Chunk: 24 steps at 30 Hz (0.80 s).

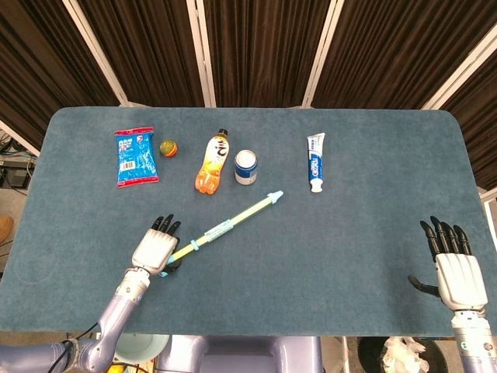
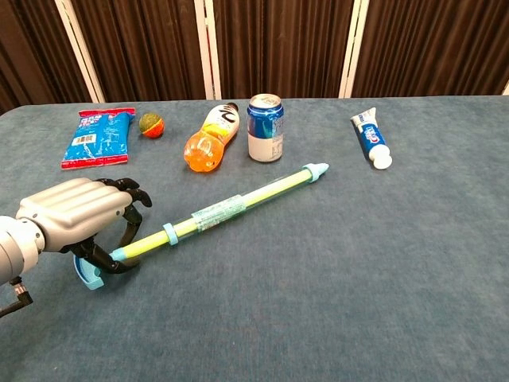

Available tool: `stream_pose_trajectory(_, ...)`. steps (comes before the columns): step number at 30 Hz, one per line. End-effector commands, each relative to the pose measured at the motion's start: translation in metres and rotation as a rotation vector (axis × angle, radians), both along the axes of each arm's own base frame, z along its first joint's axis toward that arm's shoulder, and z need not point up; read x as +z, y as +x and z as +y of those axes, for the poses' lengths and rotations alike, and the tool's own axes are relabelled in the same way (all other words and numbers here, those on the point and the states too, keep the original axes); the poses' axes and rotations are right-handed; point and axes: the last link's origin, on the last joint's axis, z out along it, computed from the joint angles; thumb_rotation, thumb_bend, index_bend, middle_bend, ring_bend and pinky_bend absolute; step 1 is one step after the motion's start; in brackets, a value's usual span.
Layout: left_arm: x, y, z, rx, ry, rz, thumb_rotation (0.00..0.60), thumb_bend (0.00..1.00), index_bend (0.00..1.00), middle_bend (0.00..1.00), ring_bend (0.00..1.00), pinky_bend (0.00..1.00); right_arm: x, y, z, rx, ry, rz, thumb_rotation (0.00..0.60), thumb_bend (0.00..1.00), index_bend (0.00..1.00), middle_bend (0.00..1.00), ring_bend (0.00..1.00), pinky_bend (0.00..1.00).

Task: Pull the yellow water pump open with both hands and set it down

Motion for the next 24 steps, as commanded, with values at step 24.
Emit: stream_pose_trajectory(24, 0.029, 0.054, -0.017, -0.391, -0.078, -0.085, 0.6, 0.39, 0.64, 0.18, 0.01, 0.11, 0.0, 0.0, -0.001, -0.015, 0.0, -0.002, 0.6, 0.09, 0.03, 0.0, 0.0, 0.0)
